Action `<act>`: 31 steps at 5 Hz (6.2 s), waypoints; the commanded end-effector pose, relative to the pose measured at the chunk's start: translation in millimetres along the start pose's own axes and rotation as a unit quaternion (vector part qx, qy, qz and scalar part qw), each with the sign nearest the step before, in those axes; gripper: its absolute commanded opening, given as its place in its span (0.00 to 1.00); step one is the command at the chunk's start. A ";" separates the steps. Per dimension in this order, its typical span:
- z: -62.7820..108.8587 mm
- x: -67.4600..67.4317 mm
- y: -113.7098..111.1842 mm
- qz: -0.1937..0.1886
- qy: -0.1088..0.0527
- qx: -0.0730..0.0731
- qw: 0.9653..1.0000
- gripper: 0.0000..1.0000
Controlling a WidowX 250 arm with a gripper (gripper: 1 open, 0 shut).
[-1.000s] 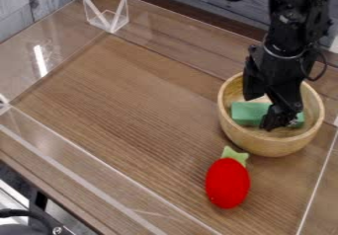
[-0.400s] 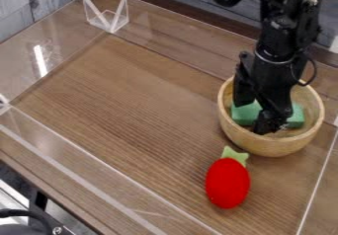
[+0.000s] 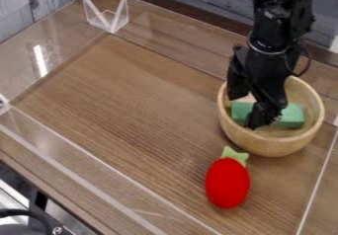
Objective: Remove the green block from the brown bowl and put it on the table
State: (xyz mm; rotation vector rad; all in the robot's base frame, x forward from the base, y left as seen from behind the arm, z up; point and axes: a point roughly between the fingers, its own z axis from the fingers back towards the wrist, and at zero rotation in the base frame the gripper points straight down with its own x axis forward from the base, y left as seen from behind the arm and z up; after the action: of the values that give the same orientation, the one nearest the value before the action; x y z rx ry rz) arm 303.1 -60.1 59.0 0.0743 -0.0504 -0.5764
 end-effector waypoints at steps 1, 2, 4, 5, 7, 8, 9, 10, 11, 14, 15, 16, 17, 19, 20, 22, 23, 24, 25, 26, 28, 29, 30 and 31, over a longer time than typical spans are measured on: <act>16.6 17.6 7.1 -0.018 -0.052 0.018 0.998 1.00; 3.5 23.9 5.1 -0.042 -0.054 0.016 0.998 1.00; 2.6 17.2 -0.7 -0.047 -0.053 0.018 0.997 1.00; -2.3 12.4 -1.3 -0.031 -0.052 0.022 0.998 1.00; 4.7 11.4 1.7 -0.009 -0.053 0.035 0.998 1.00; 11.0 15.0 6.5 -0.004 -0.054 0.041 0.998 1.00; 0.0 15.4 1.0 -0.004 -0.055 0.044 0.998 1.00; -12.2 15.8 -5.0 -0.005 -0.055 0.046 0.997 1.00; -10.6 24.7 -6.1 0.013 -0.055 0.051 0.997 1.00; 51.3 -8.3 17.7 0.031 -0.085 0.065 0.994 0.00; 61.6 -25.8 42.2 0.064 -0.085 0.073 0.992 0.00; 51.4 -51.6 68.7 0.143 -0.068 0.082 0.984 0.00; 35.7 -76.6 79.9 0.200 -0.050 0.081 0.975 0.00; 5.6 -77.1 96.7 0.163 -0.053 0.065 0.983 0.00; 0.6 -61.4 86.3 0.148 -0.055 0.060 0.986 0.00; 10.1 -30.4 74.0 0.160 -0.061 0.055 0.984 0.00; 22.4 -27.0 85.0 0.202 -0.058 0.063 0.976 0.00; 25.7 -31.6 88.9 0.242 -0.052 0.063 0.967 0.00; 18.4 -37.5 99.6 0.250 -0.051 0.060 0.965 0.00; 12.1 -43.1 110.0 0.255 -0.051 0.058 0.964 0.00; -9.1 -45.3 113.3 0.270 -0.052 0.052 0.960 0.00; -12.7 -42.8 109.3 0.278 -0.052 0.050 0.958 0.00; -14.0 -40.4 106.4 0.288 -0.053 0.049 0.955 0.00; -5.0 -44.4 98.5 0.297 -0.053 0.049 0.952 0.00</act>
State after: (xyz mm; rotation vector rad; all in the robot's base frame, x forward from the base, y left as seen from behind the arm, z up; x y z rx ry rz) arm 313.2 48.0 40.8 0.1112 -0.1332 0.0293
